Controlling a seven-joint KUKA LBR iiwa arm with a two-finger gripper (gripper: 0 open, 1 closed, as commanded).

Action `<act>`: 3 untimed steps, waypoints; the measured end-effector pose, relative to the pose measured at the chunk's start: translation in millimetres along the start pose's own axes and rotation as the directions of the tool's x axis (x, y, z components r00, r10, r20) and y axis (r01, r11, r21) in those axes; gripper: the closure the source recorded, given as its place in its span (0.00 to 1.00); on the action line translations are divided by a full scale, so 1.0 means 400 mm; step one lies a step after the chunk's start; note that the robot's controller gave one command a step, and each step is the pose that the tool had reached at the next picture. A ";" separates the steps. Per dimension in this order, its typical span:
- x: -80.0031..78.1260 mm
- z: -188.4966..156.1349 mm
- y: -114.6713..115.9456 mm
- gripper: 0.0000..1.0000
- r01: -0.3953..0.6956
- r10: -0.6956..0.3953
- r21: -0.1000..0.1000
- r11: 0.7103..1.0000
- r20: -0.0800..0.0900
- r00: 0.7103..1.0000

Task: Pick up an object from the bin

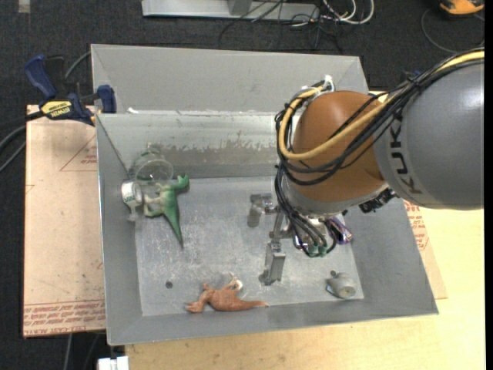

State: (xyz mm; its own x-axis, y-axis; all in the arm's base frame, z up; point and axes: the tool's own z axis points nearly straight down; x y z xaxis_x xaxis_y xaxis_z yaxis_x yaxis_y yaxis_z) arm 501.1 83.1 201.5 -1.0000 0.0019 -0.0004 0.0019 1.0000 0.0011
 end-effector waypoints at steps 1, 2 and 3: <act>0.000 0.000 0.000 0.00 0.000 0.000 0.000 1.000 0.000 1.000; 0.053 0.240 0.168 0.00 0.103 -0.103 -0.001 0.995 -0.005 0.995; 0.055 0.209 0.071 0.00 0.127 -0.127 0.001 0.992 0.000 0.992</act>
Offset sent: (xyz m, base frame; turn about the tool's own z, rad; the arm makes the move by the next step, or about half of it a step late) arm -0.0195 0.0641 -0.0918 -0.0963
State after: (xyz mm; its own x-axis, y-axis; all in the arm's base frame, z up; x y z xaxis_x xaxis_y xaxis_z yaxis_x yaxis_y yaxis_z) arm 479.4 111.6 118.0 -0.9921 -0.1251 -0.0005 -0.1251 0.9921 0.0003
